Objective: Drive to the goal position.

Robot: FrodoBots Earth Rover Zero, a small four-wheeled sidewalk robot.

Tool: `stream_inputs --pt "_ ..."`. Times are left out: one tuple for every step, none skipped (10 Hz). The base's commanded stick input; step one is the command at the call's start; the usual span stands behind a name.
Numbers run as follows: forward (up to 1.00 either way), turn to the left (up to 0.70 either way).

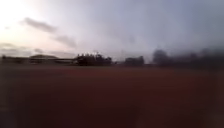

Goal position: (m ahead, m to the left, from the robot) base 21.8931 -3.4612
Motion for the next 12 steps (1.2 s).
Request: stream_inputs --pt "0.70 0.00" --pt "0.70 0.00" --pt "0.70 0.00" --pt "0.70 0.00" --pt "0.70 -0.18" --pt "0.70 -0.30" --pt "0.70 -0.30" --pt "0.70 -0.27" --pt "0.70 -0.19" --pt "0.70 0.00" --pt "0.70 0.00" --pt "0.70 0.00"
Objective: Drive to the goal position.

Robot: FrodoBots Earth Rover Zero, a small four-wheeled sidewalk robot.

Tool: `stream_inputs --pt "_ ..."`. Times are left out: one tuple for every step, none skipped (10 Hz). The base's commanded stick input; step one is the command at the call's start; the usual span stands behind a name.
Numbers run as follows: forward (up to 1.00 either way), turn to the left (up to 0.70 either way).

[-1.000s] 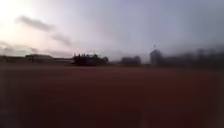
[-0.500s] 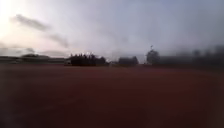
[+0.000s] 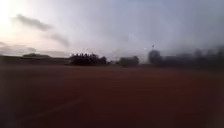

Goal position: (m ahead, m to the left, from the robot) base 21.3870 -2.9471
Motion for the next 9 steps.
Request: stream_inputs --pt "0.70 0.00" --pt "0.70 0.00" --pt "0.70 0.00" --pt "0.70 0.00" --pt "0.70 0.00" --pt "0.70 0.00" --pt "0.70 0.00" --pt "0.70 0.00" --pt "0.70 0.00"
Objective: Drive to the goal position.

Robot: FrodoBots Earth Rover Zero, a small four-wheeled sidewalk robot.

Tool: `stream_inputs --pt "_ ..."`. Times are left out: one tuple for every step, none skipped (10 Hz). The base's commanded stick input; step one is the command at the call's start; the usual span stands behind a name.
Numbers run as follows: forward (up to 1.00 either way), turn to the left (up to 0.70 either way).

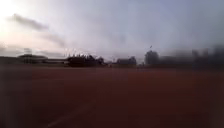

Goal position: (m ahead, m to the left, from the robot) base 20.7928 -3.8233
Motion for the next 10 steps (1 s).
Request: stream_inputs --pt "0.70 0.00" --pt "0.70 0.00" --pt "0.70 0.00" --pt "0.70 0.00" --pt "0.70 0.00" --pt "0.70 0.00" --pt "0.70 0.00" --pt "0.70 0.00" --pt "0.70 0.00" --pt "0.70 0.00"
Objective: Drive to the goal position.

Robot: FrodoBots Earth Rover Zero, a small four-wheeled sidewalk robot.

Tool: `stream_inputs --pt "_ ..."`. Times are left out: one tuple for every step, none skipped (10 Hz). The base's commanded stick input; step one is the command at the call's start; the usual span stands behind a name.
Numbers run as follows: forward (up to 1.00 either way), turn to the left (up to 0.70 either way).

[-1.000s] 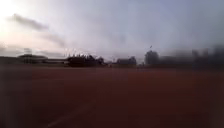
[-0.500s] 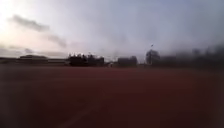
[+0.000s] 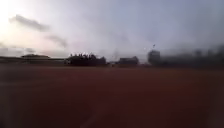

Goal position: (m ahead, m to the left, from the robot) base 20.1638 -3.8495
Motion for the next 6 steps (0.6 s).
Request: stream_inputs --pt "0.70 0.00" --pt "0.70 0.00" --pt "0.70 0.00" --pt "0.70 0.00" --pt "0.70 0.00" --pt "0.70 0.00"
